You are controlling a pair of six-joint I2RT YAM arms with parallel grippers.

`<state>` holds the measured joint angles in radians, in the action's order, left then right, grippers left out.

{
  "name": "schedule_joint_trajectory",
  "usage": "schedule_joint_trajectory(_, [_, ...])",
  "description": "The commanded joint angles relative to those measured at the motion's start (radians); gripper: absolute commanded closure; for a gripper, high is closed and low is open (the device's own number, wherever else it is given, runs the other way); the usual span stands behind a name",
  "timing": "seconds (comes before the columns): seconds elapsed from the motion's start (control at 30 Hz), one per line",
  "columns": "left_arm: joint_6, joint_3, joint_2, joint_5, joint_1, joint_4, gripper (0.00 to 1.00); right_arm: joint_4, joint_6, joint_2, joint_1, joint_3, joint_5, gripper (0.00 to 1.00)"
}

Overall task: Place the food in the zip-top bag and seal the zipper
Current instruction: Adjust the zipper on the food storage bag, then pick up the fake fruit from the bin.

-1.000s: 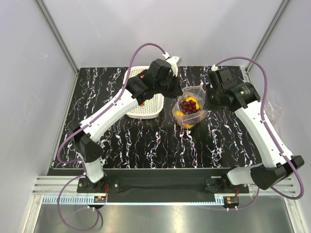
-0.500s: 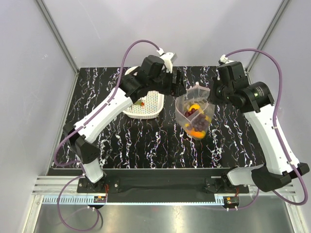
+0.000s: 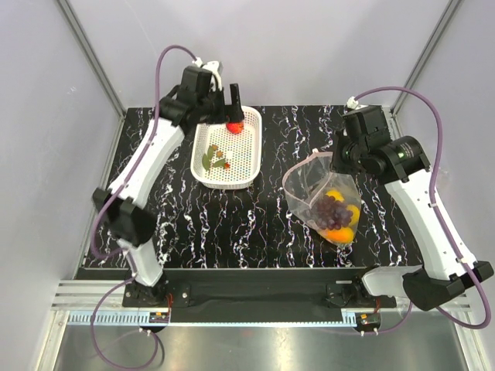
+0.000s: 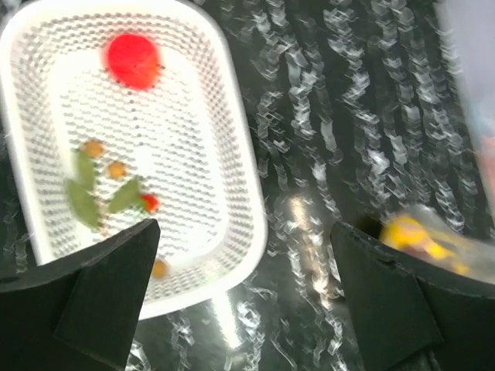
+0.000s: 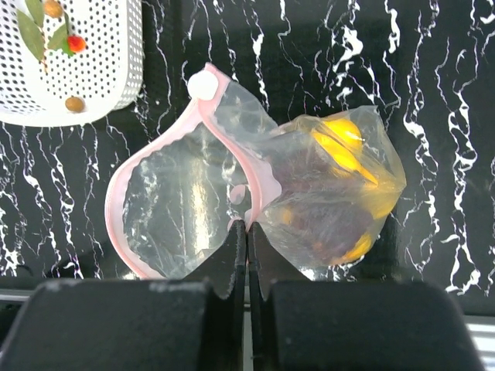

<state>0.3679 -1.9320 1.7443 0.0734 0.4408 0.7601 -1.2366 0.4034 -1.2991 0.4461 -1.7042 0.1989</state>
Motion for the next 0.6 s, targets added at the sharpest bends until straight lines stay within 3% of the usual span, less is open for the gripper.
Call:
schedule_joint_trajectory(0.0, [-0.081,-0.184,0.199,-0.061,-0.057,0.085,0.01,0.083,-0.015,0.050,0.003,0.011,0.002,1.00])
schedule_joint_trajectory(0.17, [-0.260,-0.343,0.412,-0.124,-0.085,0.056,0.01,0.101,-0.020,0.055,0.005,0.035,-0.022,1.00])
schedule_joint_trajectory(0.43, [-0.774,-0.067,0.460,-0.269,-0.071,-0.445,0.01,0.135,-0.037,0.047,0.005,0.072,-0.073,1.00])
schedule_joint_trajectory(0.57, [-0.869,-0.125,0.550,-0.252,-0.062,-0.492,0.01,0.160,-0.044,0.050,0.005,0.098,-0.090,1.00])
